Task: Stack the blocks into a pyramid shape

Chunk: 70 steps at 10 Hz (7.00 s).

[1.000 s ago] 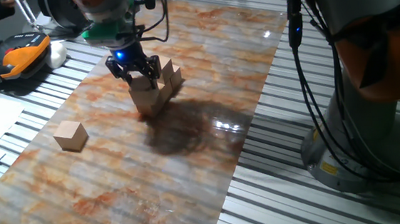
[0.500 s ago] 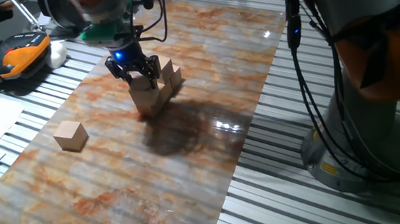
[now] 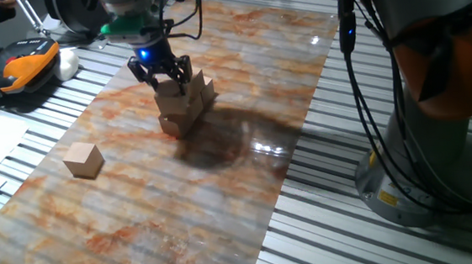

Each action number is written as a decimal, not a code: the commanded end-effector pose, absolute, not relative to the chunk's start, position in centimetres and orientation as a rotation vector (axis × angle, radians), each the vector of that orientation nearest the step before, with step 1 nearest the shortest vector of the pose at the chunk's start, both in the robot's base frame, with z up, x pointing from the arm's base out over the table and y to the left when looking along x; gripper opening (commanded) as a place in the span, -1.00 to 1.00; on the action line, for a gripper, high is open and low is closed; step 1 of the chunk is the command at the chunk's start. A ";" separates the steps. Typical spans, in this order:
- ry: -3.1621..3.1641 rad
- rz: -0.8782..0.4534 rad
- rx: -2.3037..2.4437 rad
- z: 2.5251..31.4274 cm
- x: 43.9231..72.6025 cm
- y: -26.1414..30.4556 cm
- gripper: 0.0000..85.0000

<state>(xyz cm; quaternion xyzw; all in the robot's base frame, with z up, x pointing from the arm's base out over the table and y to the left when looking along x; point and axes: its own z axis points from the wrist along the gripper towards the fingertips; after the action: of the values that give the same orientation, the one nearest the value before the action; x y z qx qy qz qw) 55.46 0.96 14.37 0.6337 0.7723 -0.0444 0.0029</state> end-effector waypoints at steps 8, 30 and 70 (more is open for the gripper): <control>2.208 -0.195 2.226 13.7 55.2 -0.3 -1.00; 2.149 -0.201 2.290 13.8 56.2 -1.9 -1.00; 2.153 -0.209 2.288 11.5 56.5 -1.7 -0.20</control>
<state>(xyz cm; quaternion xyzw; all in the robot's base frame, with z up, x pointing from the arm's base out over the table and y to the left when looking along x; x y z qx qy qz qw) 56.54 -1.72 11.50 0.7266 0.6838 -0.0664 -0.0035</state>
